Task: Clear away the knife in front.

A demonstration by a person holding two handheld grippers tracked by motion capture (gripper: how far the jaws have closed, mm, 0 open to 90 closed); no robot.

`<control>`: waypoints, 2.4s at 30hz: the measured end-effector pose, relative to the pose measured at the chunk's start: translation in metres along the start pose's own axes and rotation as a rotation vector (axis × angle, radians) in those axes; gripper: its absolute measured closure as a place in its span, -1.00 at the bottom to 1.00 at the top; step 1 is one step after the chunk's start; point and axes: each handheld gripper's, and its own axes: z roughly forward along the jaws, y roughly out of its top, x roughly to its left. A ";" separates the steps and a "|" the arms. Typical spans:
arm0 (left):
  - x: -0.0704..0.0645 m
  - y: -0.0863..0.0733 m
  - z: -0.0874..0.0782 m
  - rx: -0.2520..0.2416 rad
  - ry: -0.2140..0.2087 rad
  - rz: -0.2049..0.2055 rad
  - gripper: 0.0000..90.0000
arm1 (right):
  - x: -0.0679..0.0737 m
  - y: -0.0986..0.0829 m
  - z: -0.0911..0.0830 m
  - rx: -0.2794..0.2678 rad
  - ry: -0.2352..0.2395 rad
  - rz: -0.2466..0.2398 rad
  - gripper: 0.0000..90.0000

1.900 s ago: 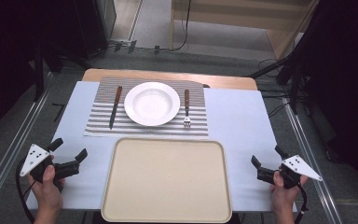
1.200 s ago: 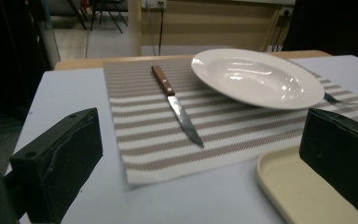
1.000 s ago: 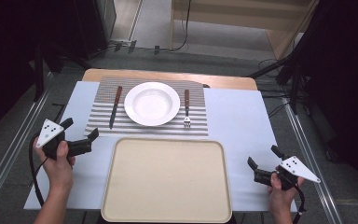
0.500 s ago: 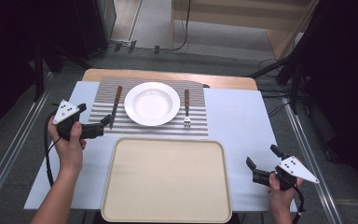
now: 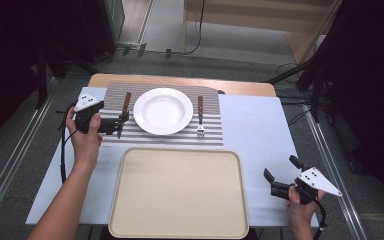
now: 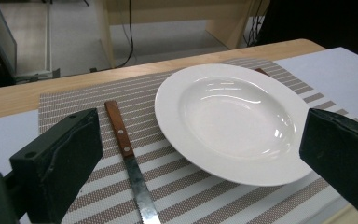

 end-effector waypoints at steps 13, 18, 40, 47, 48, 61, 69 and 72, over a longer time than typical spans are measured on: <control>0.019 0.015 0.033 0.101 -0.025 -0.085 -1.00 | 0.001 0.000 0.001 0.006 0.006 -0.006 -1.00; 0.027 0.019 0.044 0.161 -0.010 -0.091 -1.00 | 0.000 -0.001 0.002 0.011 0.003 -0.002 -1.00; 0.053 0.027 0.094 0.469 0.115 -0.160 -0.11 | 0.001 -0.003 0.006 0.025 0.014 0.006 -1.00; 0.059 0.027 0.109 0.542 0.110 -0.167 0.08 | 0.000 -0.004 0.006 0.028 0.010 0.001 -1.00; 0.058 0.027 0.112 0.555 0.115 -0.156 0.12 | 0.000 -0.004 0.006 0.029 0.010 0.004 -1.00; 0.053 0.025 0.137 0.650 0.177 -0.102 0.44 | -0.001 -0.004 0.005 0.032 0.004 0.004 -1.00; 0.058 0.019 0.144 0.671 0.161 -0.164 0.58 | -0.003 -0.005 0.004 0.032 -0.002 0.005 -1.00; 0.059 0.019 0.145 0.685 0.167 -0.177 0.61 | -0.003 -0.005 0.005 0.033 -0.004 0.003 -1.00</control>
